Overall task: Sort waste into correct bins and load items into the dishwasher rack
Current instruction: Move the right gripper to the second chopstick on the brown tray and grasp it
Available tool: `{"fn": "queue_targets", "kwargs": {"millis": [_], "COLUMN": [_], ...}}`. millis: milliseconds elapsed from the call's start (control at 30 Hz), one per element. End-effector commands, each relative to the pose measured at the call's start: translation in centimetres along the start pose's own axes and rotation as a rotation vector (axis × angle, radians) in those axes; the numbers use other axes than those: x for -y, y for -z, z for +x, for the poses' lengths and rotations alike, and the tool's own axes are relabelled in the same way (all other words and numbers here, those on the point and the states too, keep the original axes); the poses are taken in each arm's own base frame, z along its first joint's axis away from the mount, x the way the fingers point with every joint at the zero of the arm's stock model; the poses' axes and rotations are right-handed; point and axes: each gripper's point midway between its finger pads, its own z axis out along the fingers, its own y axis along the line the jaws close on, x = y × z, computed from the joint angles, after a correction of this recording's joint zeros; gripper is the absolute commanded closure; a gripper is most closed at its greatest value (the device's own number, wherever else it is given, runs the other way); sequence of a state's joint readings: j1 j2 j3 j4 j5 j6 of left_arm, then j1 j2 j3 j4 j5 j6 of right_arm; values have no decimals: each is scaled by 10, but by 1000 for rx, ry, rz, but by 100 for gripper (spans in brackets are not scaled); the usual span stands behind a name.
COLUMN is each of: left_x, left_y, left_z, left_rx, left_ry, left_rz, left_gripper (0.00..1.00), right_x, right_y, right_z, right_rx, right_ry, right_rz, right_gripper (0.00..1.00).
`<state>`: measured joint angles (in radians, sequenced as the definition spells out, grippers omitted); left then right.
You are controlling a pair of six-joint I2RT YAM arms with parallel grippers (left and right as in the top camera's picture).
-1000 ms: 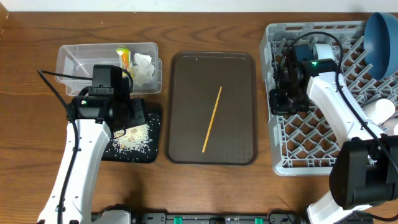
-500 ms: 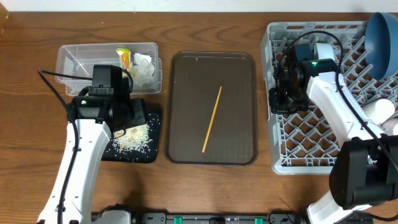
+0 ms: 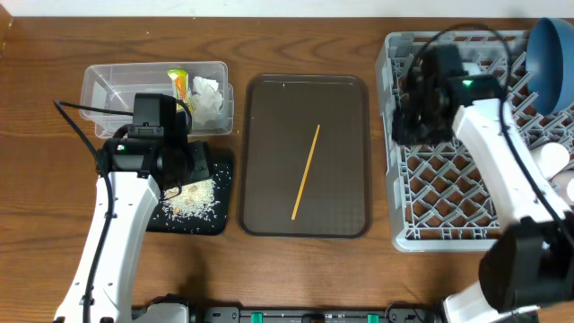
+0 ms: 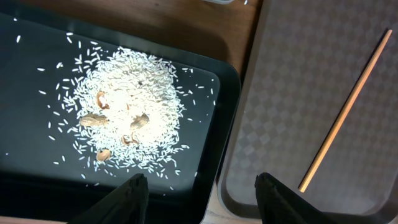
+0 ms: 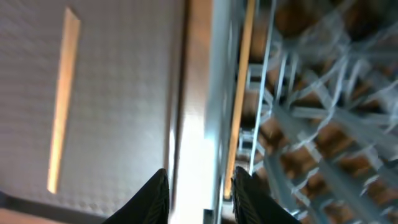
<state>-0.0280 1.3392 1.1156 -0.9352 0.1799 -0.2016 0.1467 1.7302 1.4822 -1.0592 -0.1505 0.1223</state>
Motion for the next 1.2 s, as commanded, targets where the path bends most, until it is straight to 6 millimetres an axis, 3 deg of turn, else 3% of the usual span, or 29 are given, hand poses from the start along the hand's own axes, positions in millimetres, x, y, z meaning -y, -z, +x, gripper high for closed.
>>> {"fn": "queue_targets", "kwargs": {"millis": [0, 233, 467, 867, 1167], "left_x": [0, 0, 0, 0, 0], "left_y": [3, 3, 3, 3, 3], "left_z": [-2, -2, -2, -2, -2], "left_rx": [11, 11, 11, 11, 11], "left_ry": [-16, -16, -16, -16, -16], "left_rz": [-6, -6, -6, -6, -6], "left_gripper": [41, 41, 41, 41, 41], "right_x": [-34, -109, -158, -161, -147], "right_y": [28, 6, -54, -133, -164], "right_z": [-21, -16, 18, 64, 76], "right_rx": [114, 108, -1, -145, -193], "right_ry": [51, 108, 67, -45, -53], "right_rz": [-105, -196, -95, 94, 166], "right_gripper": [67, 57, 52, 57, 59]}}
